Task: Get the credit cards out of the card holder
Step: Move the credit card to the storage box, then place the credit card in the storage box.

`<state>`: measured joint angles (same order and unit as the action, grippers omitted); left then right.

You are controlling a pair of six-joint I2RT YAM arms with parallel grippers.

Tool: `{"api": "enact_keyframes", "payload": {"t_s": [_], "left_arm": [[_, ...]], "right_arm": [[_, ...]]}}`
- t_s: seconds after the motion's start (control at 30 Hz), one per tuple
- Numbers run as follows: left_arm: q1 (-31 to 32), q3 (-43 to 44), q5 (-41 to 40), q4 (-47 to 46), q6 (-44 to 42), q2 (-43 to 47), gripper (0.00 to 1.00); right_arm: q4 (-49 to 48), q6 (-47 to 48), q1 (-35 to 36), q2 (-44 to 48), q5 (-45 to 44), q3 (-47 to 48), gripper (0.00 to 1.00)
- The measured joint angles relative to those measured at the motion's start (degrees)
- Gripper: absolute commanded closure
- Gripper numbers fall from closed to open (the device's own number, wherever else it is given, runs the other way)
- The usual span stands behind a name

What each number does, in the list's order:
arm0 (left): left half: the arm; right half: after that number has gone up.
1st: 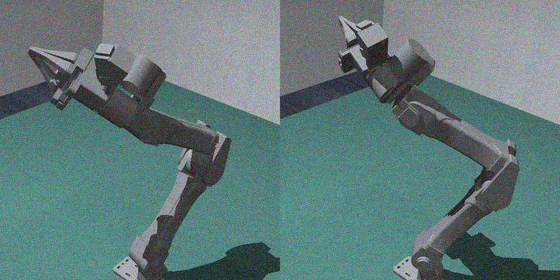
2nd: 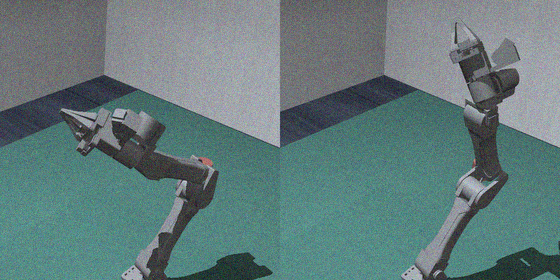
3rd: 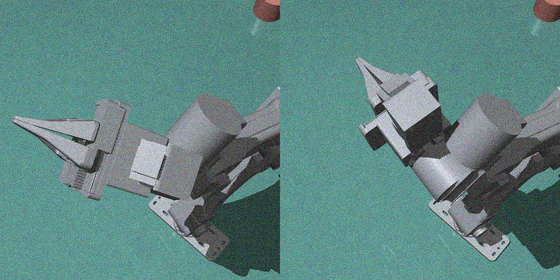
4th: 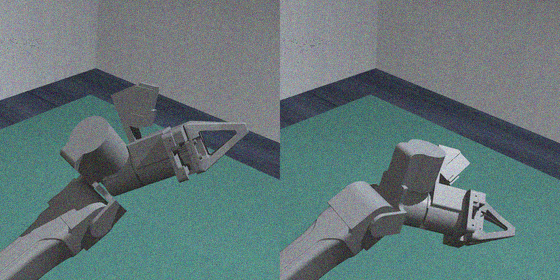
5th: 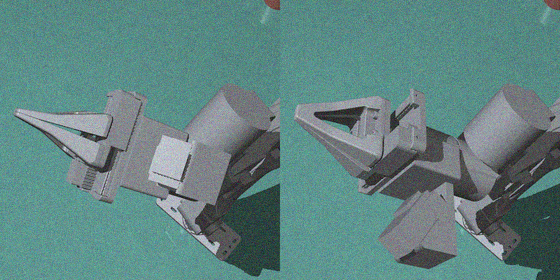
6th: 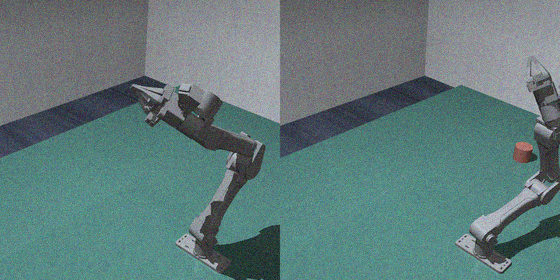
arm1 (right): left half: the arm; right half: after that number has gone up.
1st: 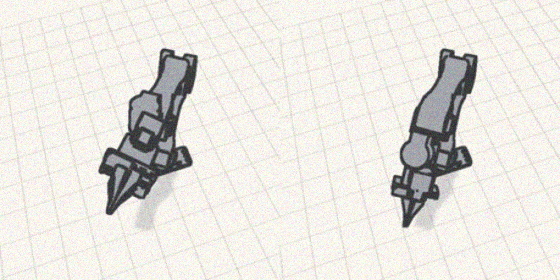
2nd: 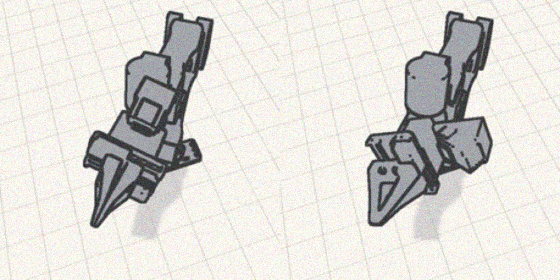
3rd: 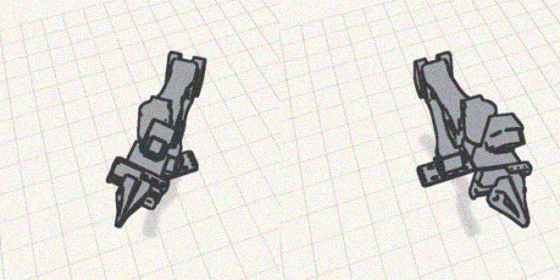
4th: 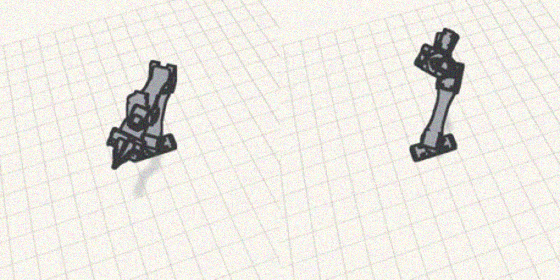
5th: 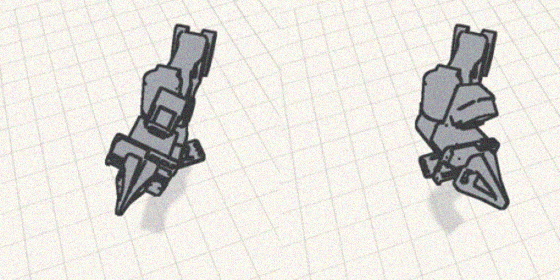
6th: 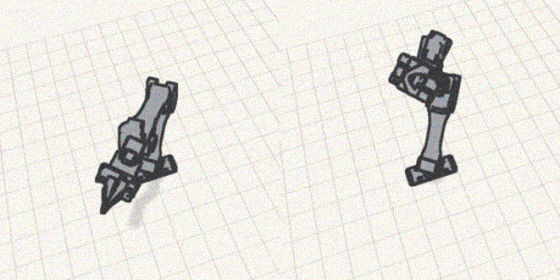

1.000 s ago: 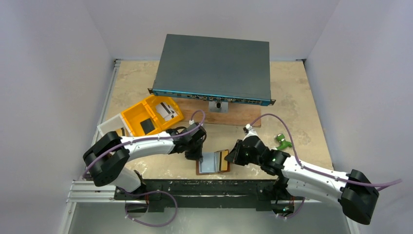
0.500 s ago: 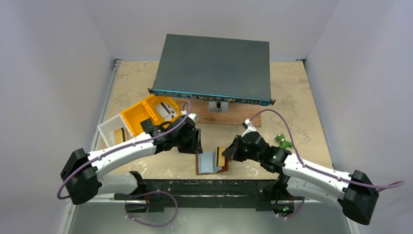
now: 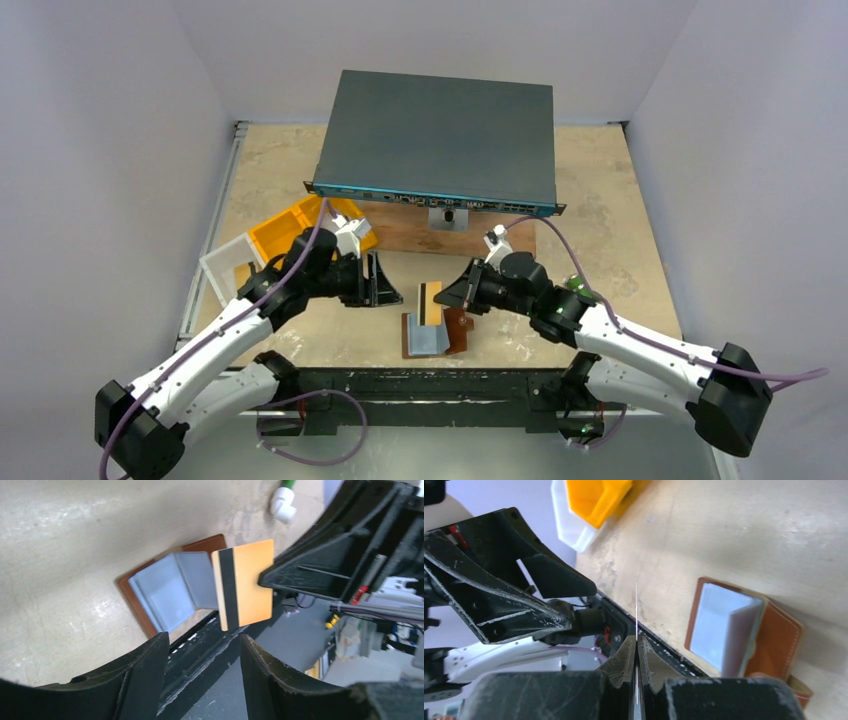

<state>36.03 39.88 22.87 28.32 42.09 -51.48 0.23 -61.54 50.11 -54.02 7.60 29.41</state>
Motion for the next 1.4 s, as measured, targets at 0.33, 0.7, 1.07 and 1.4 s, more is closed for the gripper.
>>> {"api": "enact_keyframes", "payload": {"t_s": [0.33,0.7,1.07,1.4], "left_arm": [[-5.40,-4.98,14.25,-8.35,1.38,2.69,0.46],[-5.64,-7.96,21.86,-20.55,7.87,2.08,0.70],[-6.01,-9.33,20.22,-18.45,10.27,3.52,1.00],[-6.03,-0.28,0.04,9.79,4.96,11.30,1.00]], "right_arm": [[-13.09,-5.09,-1.11,-3.06,8.68,0.11,1.00],[-22.47,-8.04,-1.11,-8.57,13.31,0.11,1.00],[-17.27,-5.53,-1.31,-9.31,12.59,1.38,0.18],[-6.14,0.46,-1.25,-8.81,8.15,4.09,0.01]]}}
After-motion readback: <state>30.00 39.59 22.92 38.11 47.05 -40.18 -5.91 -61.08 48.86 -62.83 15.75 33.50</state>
